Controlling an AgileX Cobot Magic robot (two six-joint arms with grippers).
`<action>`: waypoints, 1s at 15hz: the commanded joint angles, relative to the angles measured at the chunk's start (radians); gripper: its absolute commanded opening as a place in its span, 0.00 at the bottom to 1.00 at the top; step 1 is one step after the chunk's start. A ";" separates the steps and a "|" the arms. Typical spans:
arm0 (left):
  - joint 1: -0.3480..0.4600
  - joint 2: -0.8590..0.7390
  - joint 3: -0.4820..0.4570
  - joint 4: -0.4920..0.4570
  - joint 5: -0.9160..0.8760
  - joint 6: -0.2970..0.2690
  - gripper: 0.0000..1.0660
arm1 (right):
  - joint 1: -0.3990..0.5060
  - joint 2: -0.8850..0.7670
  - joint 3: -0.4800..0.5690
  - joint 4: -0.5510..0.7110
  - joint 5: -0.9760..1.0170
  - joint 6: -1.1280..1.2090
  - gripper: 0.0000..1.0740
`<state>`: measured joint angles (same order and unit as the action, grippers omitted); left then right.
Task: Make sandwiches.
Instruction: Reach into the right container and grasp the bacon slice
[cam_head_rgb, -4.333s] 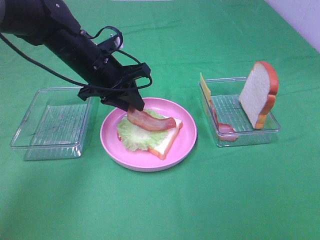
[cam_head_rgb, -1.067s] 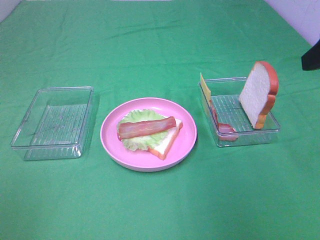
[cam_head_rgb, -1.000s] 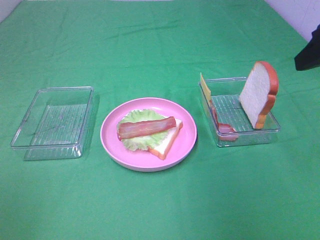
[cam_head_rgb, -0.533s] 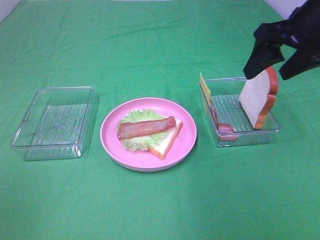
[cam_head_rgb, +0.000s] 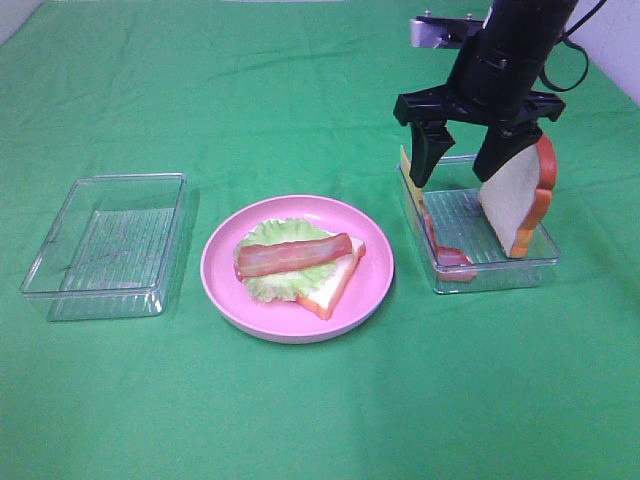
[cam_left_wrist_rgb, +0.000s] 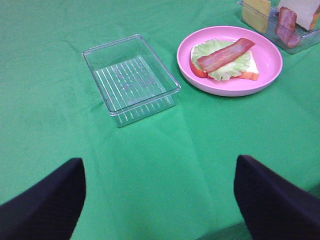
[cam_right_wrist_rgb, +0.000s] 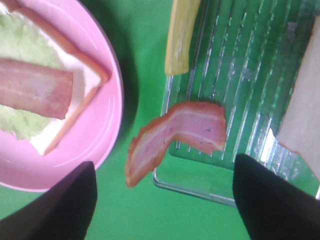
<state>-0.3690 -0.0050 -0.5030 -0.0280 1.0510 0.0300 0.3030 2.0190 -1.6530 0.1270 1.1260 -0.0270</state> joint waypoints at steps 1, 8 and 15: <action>-0.001 -0.023 0.003 0.001 -0.012 -0.009 0.73 | 0.003 0.047 -0.029 0.023 0.019 0.009 0.62; -0.001 -0.023 0.003 0.001 -0.012 -0.009 0.73 | 0.003 0.139 -0.029 0.041 0.025 0.027 0.51; -0.001 -0.023 0.003 0.002 -0.012 -0.009 0.73 | 0.003 0.142 -0.029 0.046 0.069 0.027 0.00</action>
<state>-0.3690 -0.0050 -0.5030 -0.0270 1.0500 0.0270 0.3030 2.1560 -1.6770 0.1670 1.1800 0.0000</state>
